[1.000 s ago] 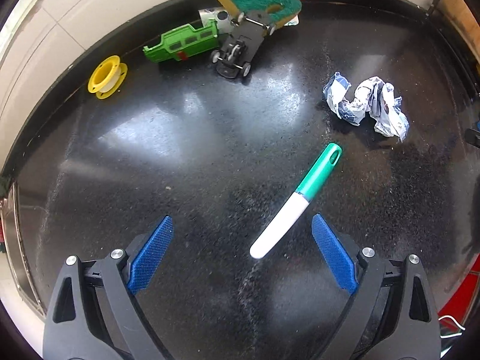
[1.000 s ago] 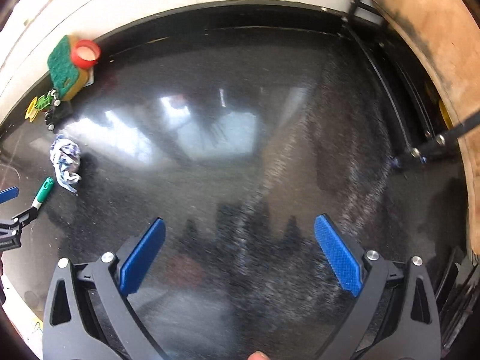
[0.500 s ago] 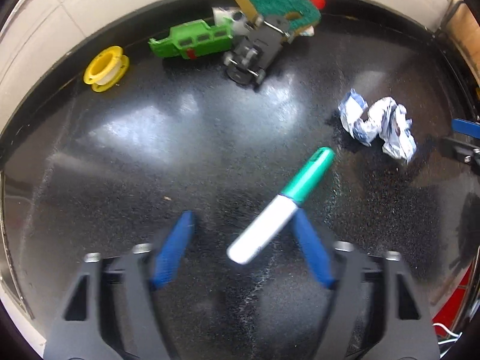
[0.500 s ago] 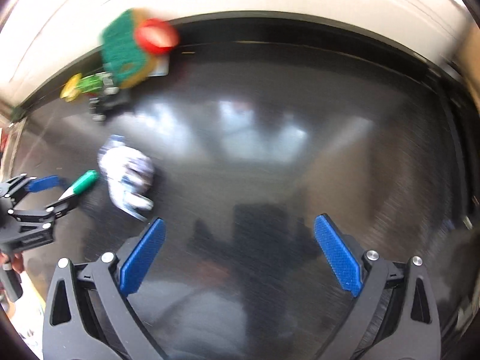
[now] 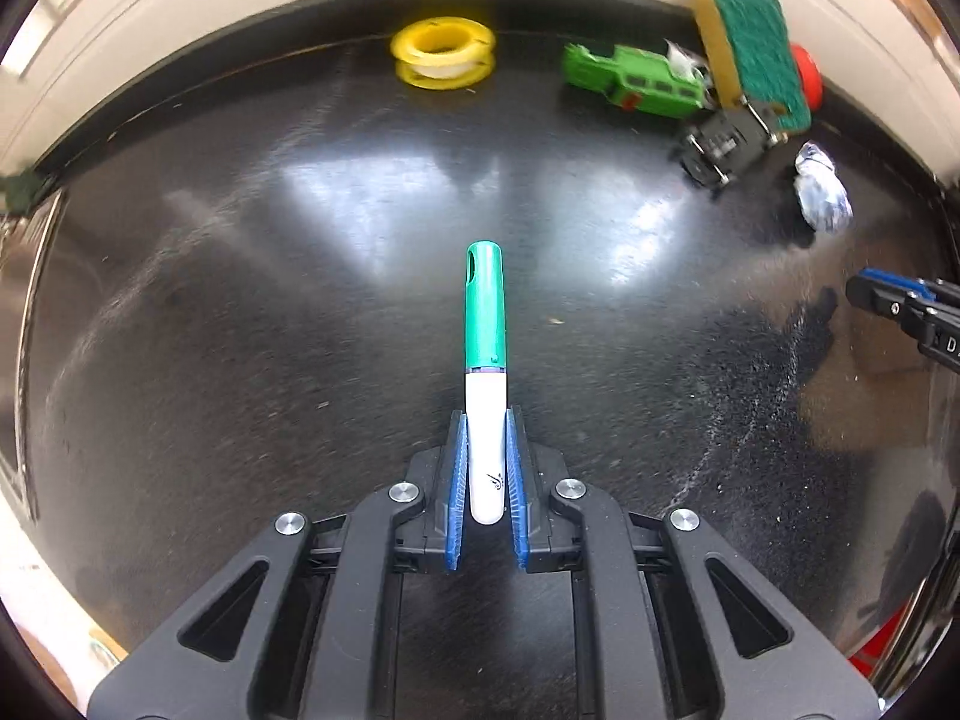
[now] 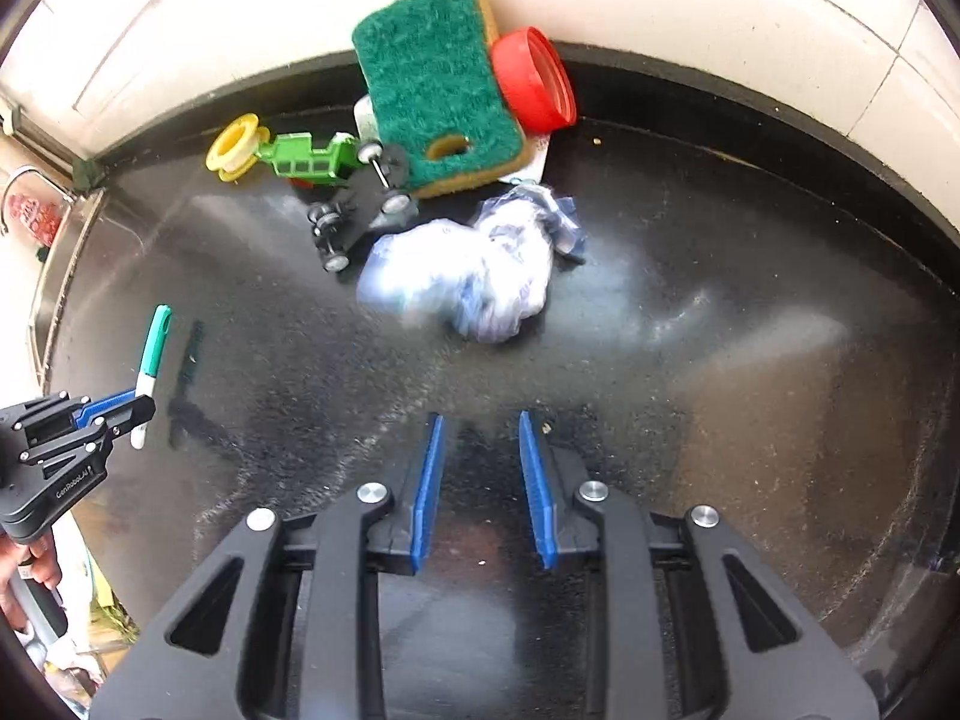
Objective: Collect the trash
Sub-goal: 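Grasp the green-capped marker with the left tool while the right tool grasps the crumpled foil, then carry the marker and foil over the bin and open both tools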
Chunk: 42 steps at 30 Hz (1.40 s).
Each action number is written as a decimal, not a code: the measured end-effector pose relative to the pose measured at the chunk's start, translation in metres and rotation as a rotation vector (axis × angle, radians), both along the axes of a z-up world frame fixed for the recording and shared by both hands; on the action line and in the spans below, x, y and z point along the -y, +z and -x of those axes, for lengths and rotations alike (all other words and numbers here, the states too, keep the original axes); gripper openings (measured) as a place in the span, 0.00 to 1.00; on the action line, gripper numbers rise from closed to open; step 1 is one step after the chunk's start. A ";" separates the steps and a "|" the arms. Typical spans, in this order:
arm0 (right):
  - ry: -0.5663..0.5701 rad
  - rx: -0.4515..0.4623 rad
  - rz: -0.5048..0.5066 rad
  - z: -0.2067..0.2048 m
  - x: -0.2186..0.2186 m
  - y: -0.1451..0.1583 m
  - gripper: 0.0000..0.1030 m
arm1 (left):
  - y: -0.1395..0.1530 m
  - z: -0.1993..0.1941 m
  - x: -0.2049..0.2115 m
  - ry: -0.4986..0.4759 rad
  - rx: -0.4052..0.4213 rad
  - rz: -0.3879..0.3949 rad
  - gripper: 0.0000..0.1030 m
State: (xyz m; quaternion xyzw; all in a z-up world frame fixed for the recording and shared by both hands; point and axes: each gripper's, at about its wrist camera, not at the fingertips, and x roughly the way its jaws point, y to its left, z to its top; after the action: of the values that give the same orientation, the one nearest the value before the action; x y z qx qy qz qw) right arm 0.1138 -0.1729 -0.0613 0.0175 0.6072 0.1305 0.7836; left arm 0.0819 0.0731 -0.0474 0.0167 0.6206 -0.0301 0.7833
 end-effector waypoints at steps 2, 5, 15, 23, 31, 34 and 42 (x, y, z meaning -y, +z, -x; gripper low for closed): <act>-0.014 0.012 -0.033 -0.002 0.002 0.004 0.85 | 0.008 0.004 -0.009 0.019 0.018 0.001 0.12; -0.076 0.065 -0.055 -0.009 0.009 0.016 0.94 | 0.022 0.014 -0.017 0.042 0.039 0.001 0.12; -0.171 0.054 0.031 -0.064 0.003 -0.005 0.79 | 0.038 0.060 -0.052 0.152 0.055 -0.022 0.12; -0.145 0.071 0.023 -0.064 0.021 -0.001 0.22 | 0.045 0.075 -0.085 0.233 0.062 -0.024 0.12; -0.131 0.152 0.065 -0.038 0.062 0.036 0.22 | 0.055 0.068 -0.062 0.201 0.094 -0.032 0.12; -0.124 0.181 0.059 -0.030 0.072 0.053 0.22 | 0.059 0.071 -0.057 0.205 0.106 -0.039 0.12; 0.093 0.222 -0.001 -0.007 -0.024 0.079 0.22 | 0.076 0.113 -0.082 0.313 0.132 -0.050 0.12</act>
State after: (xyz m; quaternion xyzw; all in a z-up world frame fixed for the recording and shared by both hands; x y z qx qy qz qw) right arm 0.1205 -0.1494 0.0176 -0.0249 0.5169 0.1683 0.8390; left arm -0.0308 0.1555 0.0290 -0.0586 0.5633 0.1090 0.8169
